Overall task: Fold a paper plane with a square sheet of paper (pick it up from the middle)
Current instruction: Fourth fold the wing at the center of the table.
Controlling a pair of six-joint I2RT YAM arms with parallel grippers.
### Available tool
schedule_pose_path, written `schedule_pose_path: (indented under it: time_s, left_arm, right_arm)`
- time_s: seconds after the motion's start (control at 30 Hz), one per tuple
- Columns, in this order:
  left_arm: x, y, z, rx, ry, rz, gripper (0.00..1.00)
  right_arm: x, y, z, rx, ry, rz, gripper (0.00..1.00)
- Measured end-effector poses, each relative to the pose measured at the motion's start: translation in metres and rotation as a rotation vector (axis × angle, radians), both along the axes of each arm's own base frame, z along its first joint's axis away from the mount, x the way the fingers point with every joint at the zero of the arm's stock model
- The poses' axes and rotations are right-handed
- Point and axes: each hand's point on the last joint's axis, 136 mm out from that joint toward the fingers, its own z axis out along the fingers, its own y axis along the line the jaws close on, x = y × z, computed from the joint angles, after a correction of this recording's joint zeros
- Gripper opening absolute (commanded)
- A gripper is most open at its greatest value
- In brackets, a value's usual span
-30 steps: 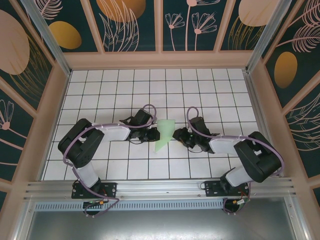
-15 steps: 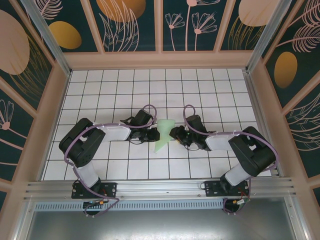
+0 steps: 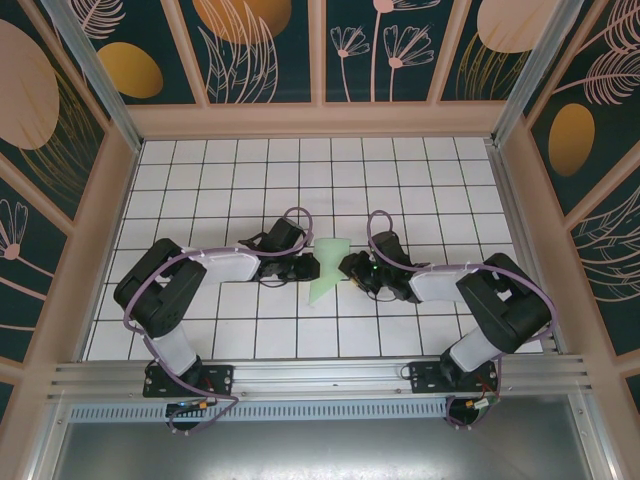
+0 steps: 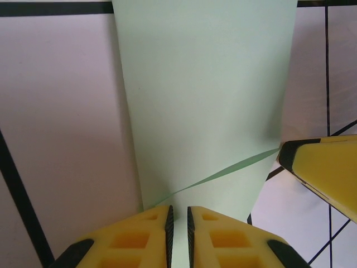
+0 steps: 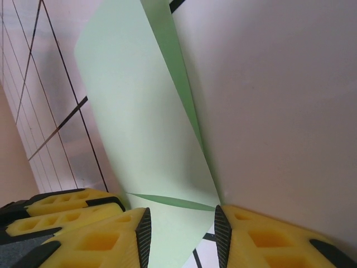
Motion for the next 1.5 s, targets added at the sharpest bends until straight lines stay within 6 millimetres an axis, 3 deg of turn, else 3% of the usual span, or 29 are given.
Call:
schedule_pose_path:
  time_s: [0.4, 0.77, 1.5]
  left_arm:
    - [0.002, 0.003, -0.008, 0.022, -0.001, 0.012, 0.15]
    - [0.002, 0.003, -0.009, 0.023, -0.005, 0.013, 0.13]
    - [0.001, 0.000, -0.009, 0.003, -0.002, 0.004, 0.12]
  right_arm:
    - [0.003, 0.001, 0.003, 0.021, 0.004, -0.022, 0.39]
    - [0.001, -0.013, 0.002, -0.005, 0.025, -0.098, 0.40]
    - [0.003, 0.000, -0.001, 0.069, 0.057, -0.094, 0.37]
